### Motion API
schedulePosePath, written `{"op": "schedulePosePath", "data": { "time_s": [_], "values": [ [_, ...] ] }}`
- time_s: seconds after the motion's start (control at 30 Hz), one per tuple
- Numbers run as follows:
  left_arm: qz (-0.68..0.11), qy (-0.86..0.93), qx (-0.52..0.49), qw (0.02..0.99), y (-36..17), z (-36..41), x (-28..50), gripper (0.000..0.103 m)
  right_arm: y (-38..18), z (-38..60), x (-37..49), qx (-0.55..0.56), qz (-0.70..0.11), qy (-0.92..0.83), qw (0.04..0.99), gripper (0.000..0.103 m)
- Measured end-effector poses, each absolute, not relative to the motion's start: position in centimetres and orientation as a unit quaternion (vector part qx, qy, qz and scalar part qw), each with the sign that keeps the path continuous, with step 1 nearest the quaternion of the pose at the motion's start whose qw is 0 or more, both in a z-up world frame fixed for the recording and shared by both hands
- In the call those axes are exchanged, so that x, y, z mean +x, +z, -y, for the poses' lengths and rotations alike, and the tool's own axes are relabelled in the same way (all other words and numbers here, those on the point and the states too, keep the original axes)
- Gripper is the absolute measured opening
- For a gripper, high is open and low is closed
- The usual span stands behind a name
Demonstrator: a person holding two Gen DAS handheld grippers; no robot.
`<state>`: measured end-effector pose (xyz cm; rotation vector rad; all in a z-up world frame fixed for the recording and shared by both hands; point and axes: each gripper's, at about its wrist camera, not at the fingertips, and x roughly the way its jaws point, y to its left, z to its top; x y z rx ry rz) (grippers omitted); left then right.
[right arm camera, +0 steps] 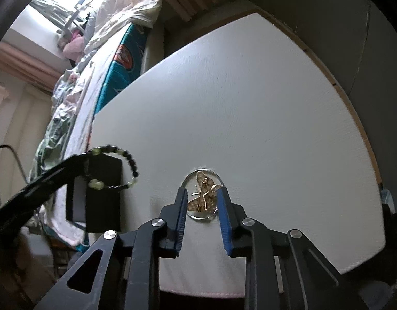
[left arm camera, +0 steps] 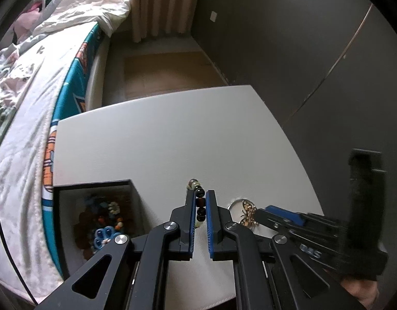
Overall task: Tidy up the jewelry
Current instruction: 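Lift the bead bracelet with the left tool while the right tool grasps the gold butterfly pendant, then carry the bracelet and butterfly pendant over the black box and open both tools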
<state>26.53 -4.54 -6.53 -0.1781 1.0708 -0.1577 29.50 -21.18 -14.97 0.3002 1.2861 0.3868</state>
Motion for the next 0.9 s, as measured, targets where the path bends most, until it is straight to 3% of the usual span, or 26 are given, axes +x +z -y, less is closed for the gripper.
{"op": "schedulePosePath", "data": {
  "time_s": [0.53, 0.77, 0.9],
  "values": [
    [-0.484, -0.076, -0.101, 0.866, -4.1, 1.4, 23.3, 0.007, -14.8, 17.7, 29.0, 0.014, -0.591, 0.109, 0.799, 0.026],
    [-0.481, -0.069, -0.108, 0.867, -3.8, 0.1, 22.4, 0.007, -14.7, 15.4, 28.3, -0.062, -0.582, 0.09, 0.806, 0.035],
    [-0.479, -0.066, -0.109, 0.868, -3.6, -0.2, 22.0, 0.007, -14.4, 16.5, 28.2, -0.038, -0.578, 0.093, 0.81, 0.025]
  ]
}}
